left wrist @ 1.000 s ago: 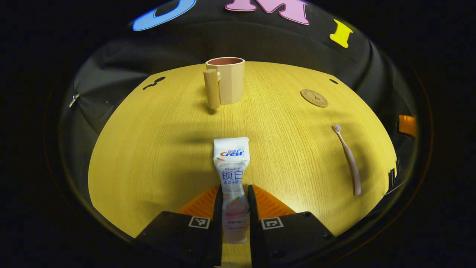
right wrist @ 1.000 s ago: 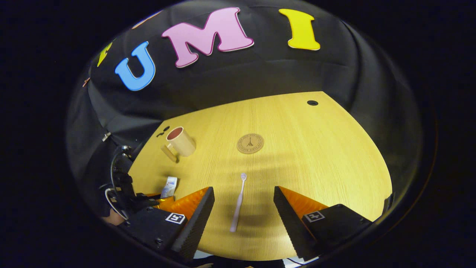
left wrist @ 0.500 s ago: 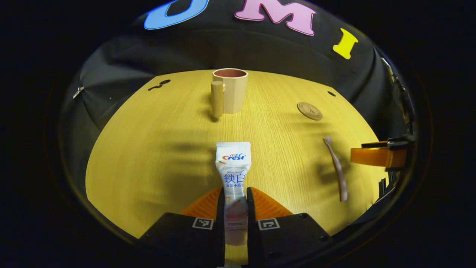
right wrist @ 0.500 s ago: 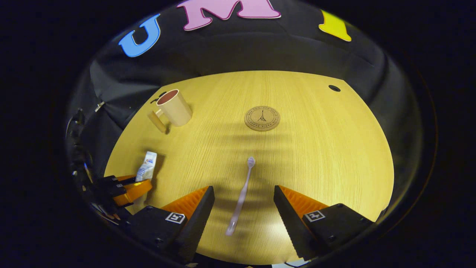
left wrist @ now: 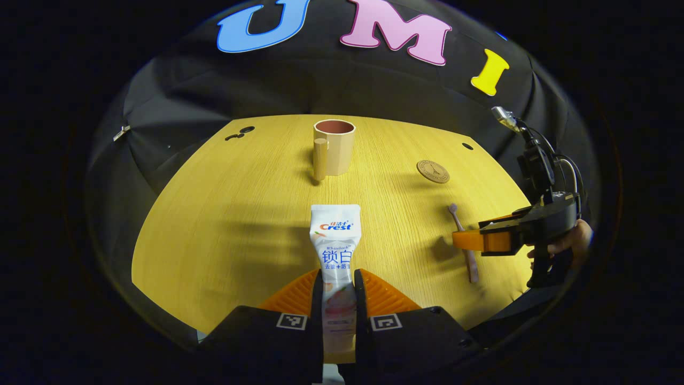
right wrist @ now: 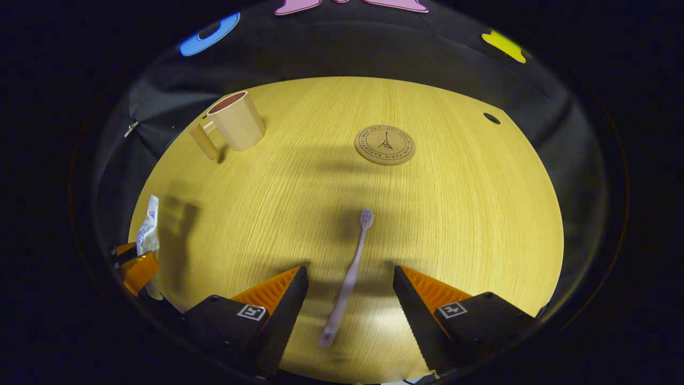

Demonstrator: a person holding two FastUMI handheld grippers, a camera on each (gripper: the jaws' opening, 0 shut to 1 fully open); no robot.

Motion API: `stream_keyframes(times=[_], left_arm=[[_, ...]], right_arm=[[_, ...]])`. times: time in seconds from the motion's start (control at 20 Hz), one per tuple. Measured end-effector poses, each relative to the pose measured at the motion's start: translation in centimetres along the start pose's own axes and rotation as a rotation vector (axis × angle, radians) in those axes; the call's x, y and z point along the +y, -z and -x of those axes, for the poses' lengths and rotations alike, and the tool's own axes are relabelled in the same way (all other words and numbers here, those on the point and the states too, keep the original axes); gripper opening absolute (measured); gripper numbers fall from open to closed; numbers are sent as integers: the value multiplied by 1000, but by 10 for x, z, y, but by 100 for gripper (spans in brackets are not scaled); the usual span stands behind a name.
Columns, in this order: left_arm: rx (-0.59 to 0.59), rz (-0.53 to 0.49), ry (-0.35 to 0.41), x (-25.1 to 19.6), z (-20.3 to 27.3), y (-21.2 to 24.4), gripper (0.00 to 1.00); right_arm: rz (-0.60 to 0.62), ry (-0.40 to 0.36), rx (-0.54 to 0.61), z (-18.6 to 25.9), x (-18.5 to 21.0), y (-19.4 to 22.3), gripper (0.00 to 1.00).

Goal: Put the toothbrush and toothpaste on the desktop into the cup, then pick up the cup and place it on the coaster on the desktop.

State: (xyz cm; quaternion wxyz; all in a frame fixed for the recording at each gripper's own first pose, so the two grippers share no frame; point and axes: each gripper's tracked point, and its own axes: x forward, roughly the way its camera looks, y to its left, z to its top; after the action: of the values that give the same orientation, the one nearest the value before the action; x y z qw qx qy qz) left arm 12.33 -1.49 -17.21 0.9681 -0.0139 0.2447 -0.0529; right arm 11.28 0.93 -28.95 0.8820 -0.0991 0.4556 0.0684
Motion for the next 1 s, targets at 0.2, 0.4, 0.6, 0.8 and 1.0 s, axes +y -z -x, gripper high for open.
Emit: stream_keyframes(times=[0.2,0.4,0.6,0.8,1.0], left_arm=[[-5,10,23,-2,7,5,29],[-11,14,17,4,8,7,29],[-10,40,21,5,11,10,29],[6,39,19,4,13,17,29],[18,53,10,3,13,20,29]], right_arm=[[18,8,41,-8,3,12,96],[15,33,39,-10,3,11,88],[19,31,38,-9,8,7,39],[64,-52,9,-9,22,9,11],[140,-132,11,-5,25,15,6]])
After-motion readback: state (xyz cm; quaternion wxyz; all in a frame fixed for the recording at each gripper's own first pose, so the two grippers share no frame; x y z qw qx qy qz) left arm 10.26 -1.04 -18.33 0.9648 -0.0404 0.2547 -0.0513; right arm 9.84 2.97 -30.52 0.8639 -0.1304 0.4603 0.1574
